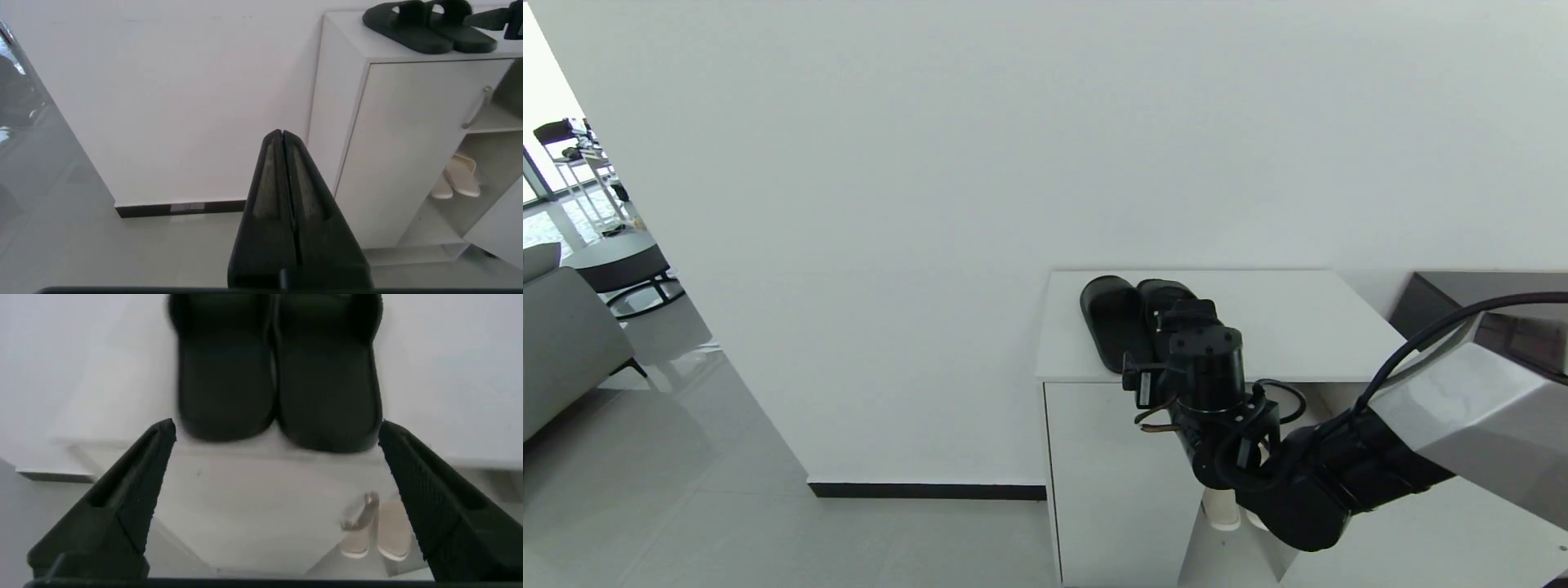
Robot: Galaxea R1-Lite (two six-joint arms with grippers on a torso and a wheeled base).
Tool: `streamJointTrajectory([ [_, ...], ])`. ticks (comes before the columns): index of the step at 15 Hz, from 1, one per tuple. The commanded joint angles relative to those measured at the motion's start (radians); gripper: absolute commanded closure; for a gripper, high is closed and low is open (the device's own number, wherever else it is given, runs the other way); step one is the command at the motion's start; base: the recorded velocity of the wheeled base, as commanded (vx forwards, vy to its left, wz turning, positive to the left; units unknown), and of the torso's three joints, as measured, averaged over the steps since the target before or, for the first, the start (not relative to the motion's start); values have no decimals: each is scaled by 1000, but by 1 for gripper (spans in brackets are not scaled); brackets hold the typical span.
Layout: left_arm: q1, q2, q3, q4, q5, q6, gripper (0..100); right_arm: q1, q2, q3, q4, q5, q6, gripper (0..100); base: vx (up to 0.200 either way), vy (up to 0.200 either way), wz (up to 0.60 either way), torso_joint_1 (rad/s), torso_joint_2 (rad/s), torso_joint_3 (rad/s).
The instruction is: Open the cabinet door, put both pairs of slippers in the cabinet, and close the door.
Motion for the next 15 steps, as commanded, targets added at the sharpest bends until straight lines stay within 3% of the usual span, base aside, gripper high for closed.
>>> streamJointTrajectory([
  [1,0,1,0,1,0,0,100,-5,9,2,0,1,1,0,200,0,0,7,7,-2],
  [6,0,1,0,-1,0,0,100,-13,26,1,0,26,4,0,200,0,0,7,4,4],
  [10,0,1,0,1,0,0,100,-36,69,-36,1,66,4,0,0,0,0,0,0,0],
  [13,0,1,0,1,0,0,100,-61,124,-126,15,112,1,0,0,0,0,0,0,0],
  [15,0,1,0,1,0,0,100,-77,156,-222,93,126,-1,0,0,0,0,0,0,0],
])
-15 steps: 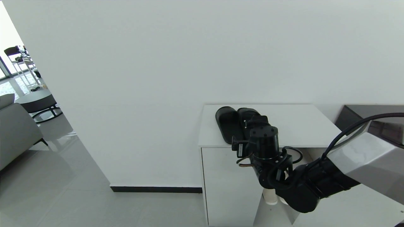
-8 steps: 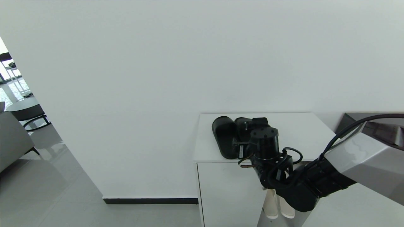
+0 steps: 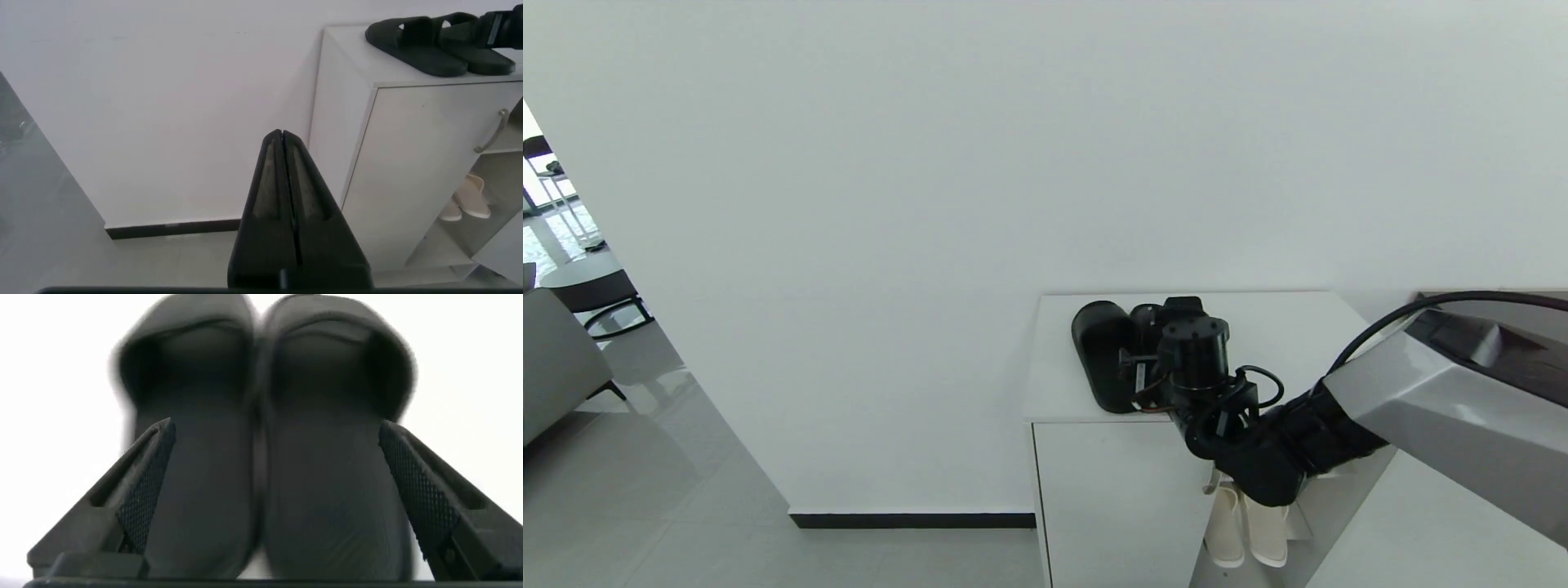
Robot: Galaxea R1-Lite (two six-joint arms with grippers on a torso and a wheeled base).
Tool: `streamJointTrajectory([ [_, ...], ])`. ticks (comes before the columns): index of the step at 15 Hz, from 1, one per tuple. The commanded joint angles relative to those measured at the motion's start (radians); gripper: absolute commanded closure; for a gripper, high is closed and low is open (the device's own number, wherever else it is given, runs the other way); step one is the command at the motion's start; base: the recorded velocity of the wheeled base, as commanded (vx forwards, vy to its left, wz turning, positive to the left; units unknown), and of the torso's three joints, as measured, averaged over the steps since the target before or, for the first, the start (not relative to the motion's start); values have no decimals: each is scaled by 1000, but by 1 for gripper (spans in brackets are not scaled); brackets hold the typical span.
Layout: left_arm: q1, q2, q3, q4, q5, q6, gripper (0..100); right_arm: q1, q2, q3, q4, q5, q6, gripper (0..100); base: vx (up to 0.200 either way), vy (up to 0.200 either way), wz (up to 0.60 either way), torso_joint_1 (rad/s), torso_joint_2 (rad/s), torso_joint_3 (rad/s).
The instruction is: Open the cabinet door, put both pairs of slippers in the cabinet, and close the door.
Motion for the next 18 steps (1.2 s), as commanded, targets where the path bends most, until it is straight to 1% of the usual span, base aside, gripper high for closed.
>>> streamJointTrajectory([
  [1,0,1,0,1,0,0,100,-19,60,-110,71,15,0,0,0,0,0,0,0,0],
  [4,0,1,0,1,0,0,100,-37,137,-268,156,15,-1,0,0,0,0,0,0,0],
  [7,0,1,0,-1,0,0,100,-56,186,-373,226,28,-1,0,0,0,0,0,0,0],
  [9,0,1,0,-1,0,0,100,-69,218,-433,245,29,-3,0,0,0,0,0,0,0],
  [16,0,1,0,1,0,0,100,-94,264,-542,258,29,-6,0,0,0,0,0,0,0],
  [18,0,1,0,-1,0,0,100,-95,281,-569,258,29,-29,0,0,0,0,0,0,0],
])
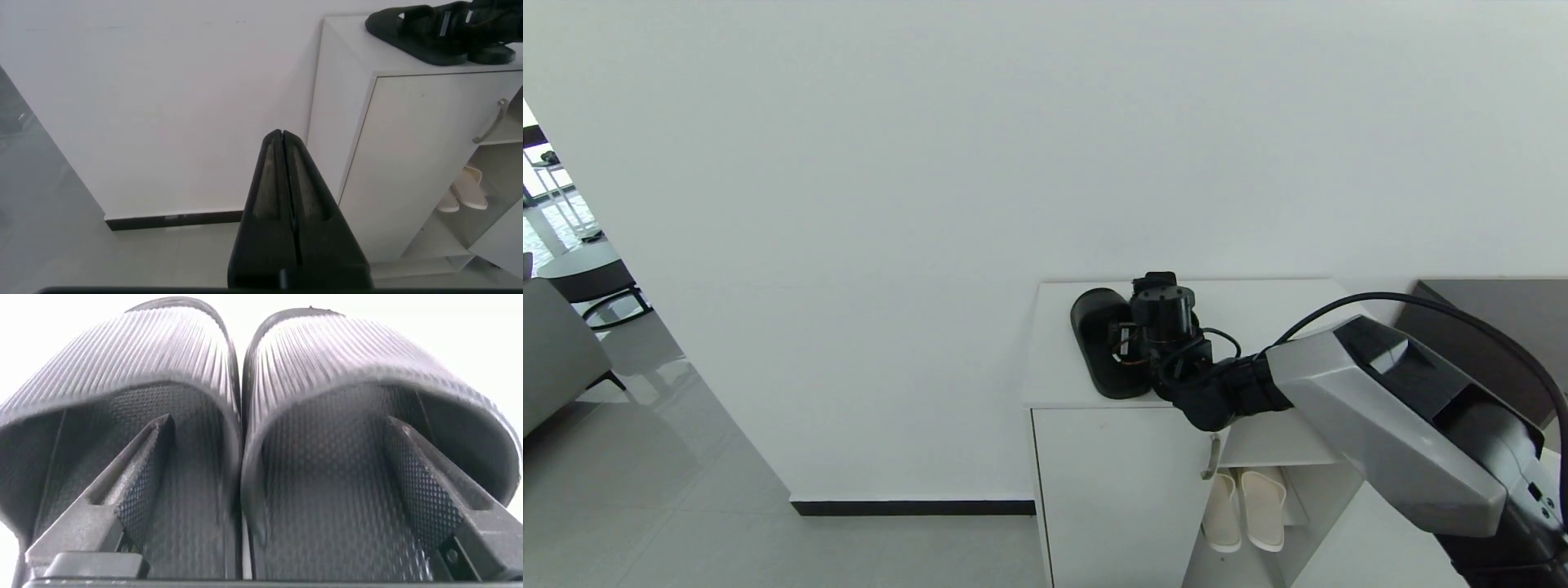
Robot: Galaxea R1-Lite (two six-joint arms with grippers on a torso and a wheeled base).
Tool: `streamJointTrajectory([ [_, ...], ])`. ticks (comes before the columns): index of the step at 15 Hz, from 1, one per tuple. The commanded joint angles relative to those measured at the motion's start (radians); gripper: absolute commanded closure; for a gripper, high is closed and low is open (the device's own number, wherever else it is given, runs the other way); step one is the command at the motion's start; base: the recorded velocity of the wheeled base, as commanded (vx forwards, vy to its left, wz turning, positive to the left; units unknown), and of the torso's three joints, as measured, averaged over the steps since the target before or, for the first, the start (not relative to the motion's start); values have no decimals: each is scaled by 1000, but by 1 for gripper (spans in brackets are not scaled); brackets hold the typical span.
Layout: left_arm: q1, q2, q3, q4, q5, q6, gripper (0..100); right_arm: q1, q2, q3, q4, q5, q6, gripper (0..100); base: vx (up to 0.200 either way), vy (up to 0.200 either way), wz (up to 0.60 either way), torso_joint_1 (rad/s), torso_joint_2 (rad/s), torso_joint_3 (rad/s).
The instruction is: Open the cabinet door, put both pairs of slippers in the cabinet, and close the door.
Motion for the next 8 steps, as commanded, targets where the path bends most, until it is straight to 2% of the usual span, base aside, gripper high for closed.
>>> streamJointTrajectory([
  [1,0,1,0,-1,-1,0,100,0,29,-43,-2,0,-5,0,0,0,0,0,0,0],
  [6,0,1,0,1,-1,0,100,0,86,-244,145,6,-5,0,0,0,0,0,0,0],
  [7,0,1,0,-1,-1,0,100,0,93,-251,161,6,-3,100,0,0,0,0,0,0],
  [8,0,1,0,-1,-1,0,100,1,97,-251,164,6,-3,100,0,0,0,0,0,0],
])
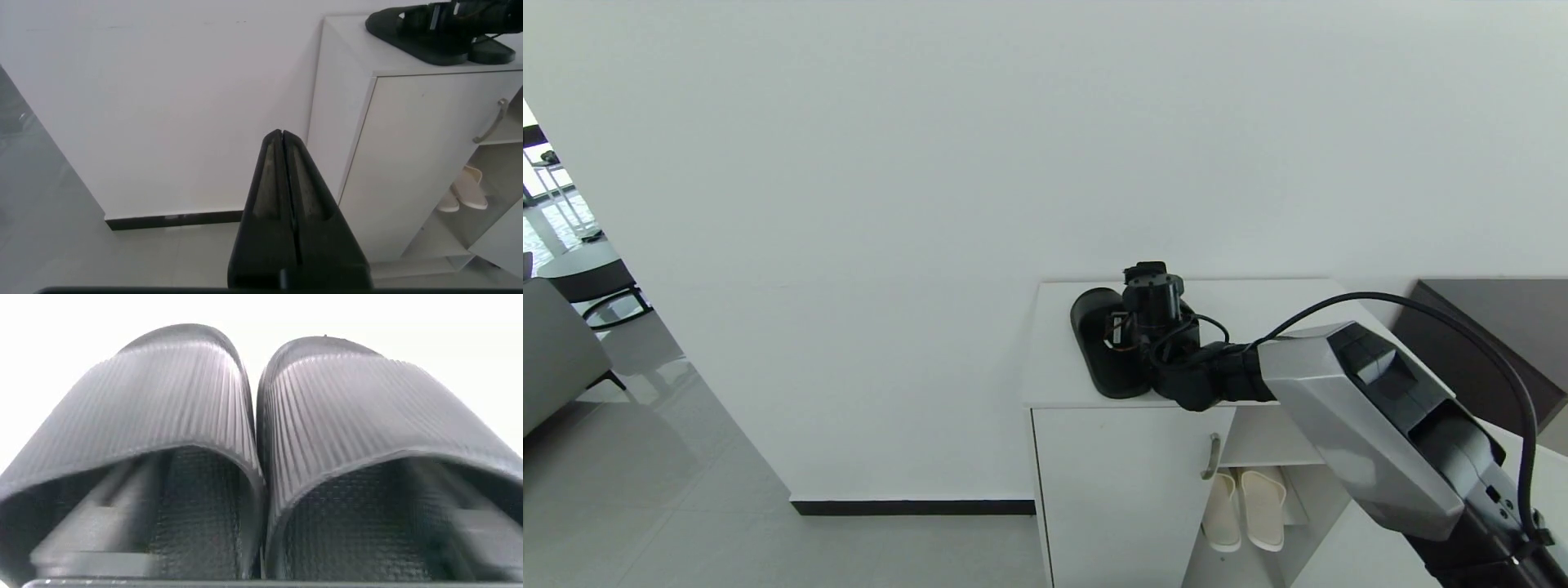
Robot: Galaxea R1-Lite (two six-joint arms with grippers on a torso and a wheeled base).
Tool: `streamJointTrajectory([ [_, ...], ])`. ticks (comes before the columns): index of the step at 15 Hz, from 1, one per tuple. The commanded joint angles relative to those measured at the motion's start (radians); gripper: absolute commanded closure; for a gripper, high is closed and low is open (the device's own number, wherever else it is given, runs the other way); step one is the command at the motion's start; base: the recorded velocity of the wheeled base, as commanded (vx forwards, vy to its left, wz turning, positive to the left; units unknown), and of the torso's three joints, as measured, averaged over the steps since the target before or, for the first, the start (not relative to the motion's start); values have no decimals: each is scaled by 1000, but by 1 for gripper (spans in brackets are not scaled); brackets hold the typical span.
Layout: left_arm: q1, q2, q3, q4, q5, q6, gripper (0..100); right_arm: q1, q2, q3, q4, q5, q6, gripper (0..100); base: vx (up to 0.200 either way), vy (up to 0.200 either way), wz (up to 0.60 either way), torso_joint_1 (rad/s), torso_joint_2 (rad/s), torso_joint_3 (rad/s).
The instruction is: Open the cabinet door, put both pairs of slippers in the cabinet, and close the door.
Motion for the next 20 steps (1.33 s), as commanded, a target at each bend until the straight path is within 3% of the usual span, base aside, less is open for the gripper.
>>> streamJointTrajectory([
  [1,0,1,0,1,0,0,100,4,22,-13,0,0,1,100,0,0,0,0,0,0],
  [9,0,1,0,1,0,0,100,12,-104,22,-1,-1,24,100,0,0,0,0,0,0],
  [12,0,1,0,0,0,0,100,47,-250,243,-21,3,54,100,0,0,0,0,0,0],
  [14,0,1,0,0,0,-2,100,70,-345,454,-109,48,73,100,0,0,0,0,0,0],
  [15,0,1,0,0,1,-2,100,90,-431,668,-241,112,62,100,0,0,0,0,0,0],
  [17,0,1,0,0,1,-2,100,132,-526,927,-383,124,34,100,0,0,0,0,0,0],
  [20,0,1,0,1,1,-2,100,169,-580,1108,-480,138,37,100,-67,0,0,1,1,2],
])
